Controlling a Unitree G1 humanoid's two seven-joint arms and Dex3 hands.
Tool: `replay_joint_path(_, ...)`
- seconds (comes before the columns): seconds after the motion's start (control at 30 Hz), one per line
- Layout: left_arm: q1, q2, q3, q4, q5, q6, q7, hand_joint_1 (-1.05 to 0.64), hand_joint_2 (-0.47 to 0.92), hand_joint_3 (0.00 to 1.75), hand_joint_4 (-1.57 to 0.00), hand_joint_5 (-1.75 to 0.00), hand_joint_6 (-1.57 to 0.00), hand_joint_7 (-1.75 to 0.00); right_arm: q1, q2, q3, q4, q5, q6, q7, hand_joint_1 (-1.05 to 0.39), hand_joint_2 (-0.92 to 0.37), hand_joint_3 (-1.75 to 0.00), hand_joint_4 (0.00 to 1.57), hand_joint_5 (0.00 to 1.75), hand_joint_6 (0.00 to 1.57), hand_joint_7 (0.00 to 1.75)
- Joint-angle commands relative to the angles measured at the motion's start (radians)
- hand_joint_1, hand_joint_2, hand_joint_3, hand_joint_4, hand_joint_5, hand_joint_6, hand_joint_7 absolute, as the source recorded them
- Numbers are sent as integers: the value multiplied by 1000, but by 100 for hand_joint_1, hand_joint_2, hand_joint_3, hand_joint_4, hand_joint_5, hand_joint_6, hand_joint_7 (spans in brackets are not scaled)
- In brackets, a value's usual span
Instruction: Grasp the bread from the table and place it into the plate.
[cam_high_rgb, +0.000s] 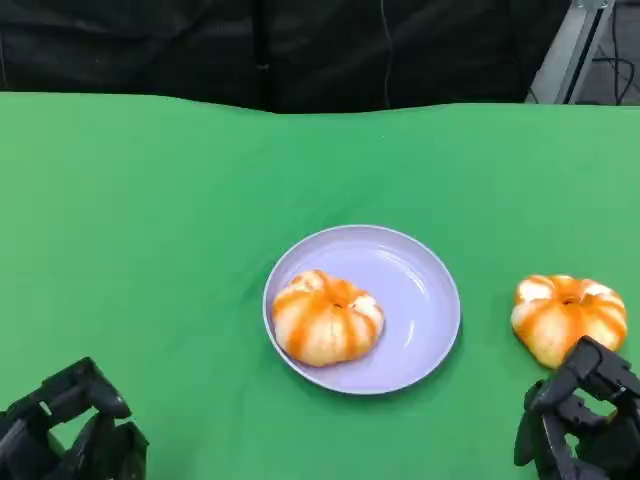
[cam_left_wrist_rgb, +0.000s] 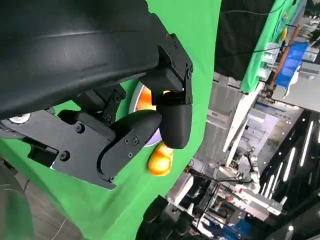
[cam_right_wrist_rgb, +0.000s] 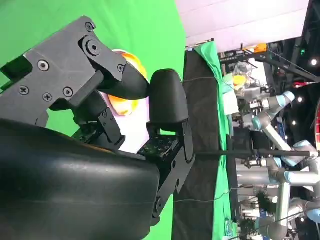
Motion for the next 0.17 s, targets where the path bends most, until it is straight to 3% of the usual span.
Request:
replay_joint_path(0.03, 6, 4, -1, -8, 13, -9, 6, -15, 66, 101, -91, -175, -75, -175, 1, -15, -13, 6, 9, -11, 3, -13, -48, -131, 92, 175, 81, 161)
replay_joint_path(0.17, 2, 2, 1, -5, 9, -5, 4, -16, 65, 102, -91, -175, -75, -175, 0, -17, -14, 6, 4, -6, 0, -14, -48, -131, 92, 175, 81, 162)
